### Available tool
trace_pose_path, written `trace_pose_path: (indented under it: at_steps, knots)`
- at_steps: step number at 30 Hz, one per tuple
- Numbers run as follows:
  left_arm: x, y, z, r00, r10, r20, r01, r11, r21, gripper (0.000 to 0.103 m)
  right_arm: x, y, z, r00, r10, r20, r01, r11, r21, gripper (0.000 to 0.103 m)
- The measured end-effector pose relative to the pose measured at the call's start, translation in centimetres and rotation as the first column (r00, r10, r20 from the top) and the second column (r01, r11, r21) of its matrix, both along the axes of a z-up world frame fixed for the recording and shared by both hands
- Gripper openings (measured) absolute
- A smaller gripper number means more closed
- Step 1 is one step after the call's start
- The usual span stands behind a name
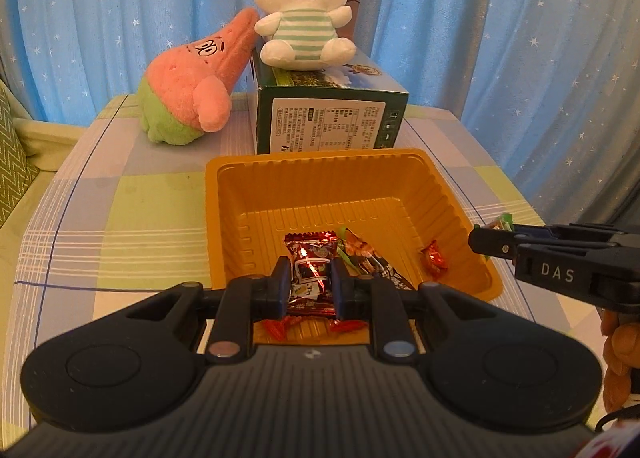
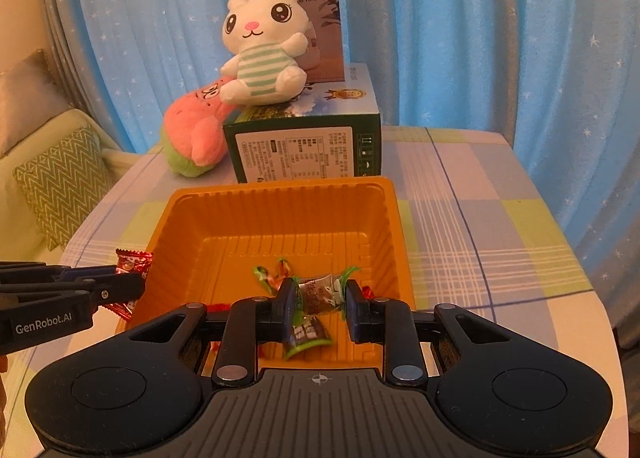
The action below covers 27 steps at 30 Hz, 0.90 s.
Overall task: Organize snacks
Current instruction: 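Carry both held candies over the orange tray, then open both tools to drop the candies into the tray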
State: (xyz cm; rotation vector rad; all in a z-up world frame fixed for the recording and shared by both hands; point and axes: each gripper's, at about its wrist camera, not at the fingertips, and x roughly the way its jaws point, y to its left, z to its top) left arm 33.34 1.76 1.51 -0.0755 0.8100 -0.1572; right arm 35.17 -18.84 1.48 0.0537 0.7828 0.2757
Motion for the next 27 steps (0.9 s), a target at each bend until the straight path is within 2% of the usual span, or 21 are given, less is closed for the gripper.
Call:
trace_pose_path:
  at_steps: [8,16,17,18,19,27]
  knots:
    - [2.3,0.1,-1.6,1.000,0.009,-0.024,-0.008,1.000,0.009,0.019,2.6,0.4,-1.0,1.000,0.003,-0.024,-0.003,1.000,-0.004,0.026]
    - [4.0,-0.1,-1.8,1.000,0.018,-0.018,-0.018,1.000,0.011,0.019,3.7,0.7,-1.9,0.999,0.003,-0.037,-0.003,1.000,-0.008,0.026]
    - [4.2,-0.1,-1.8,1.000,0.021,-0.020,-0.021,1.000,0.009,0.024,3.7,0.6,-1.9,0.999,0.002,-0.038,-0.002,1.000,-0.007,0.026]
    - [4.3,0.0,-1.8,0.999,0.028,-0.022,-0.028,1.000,0.010,0.034,3.8,0.6,-2.0,0.999,0.001,-0.041,-0.001,1.000,-0.005,0.026]
    - [4.4,0.0,-1.8,0.999,0.032,-0.019,-0.031,0.999,0.007,0.037,3.8,0.6,-2.1,0.999,0.001,-0.042,-0.001,1.000,-0.004,0.026]
    - [3.3,0.3,-1.9,1.000,0.023,-0.016,-0.023,1.000,0.008,0.046,3.9,0.3,-2.4,0.999,-0.004,-0.050,0.003,1.000,-0.006,0.026]
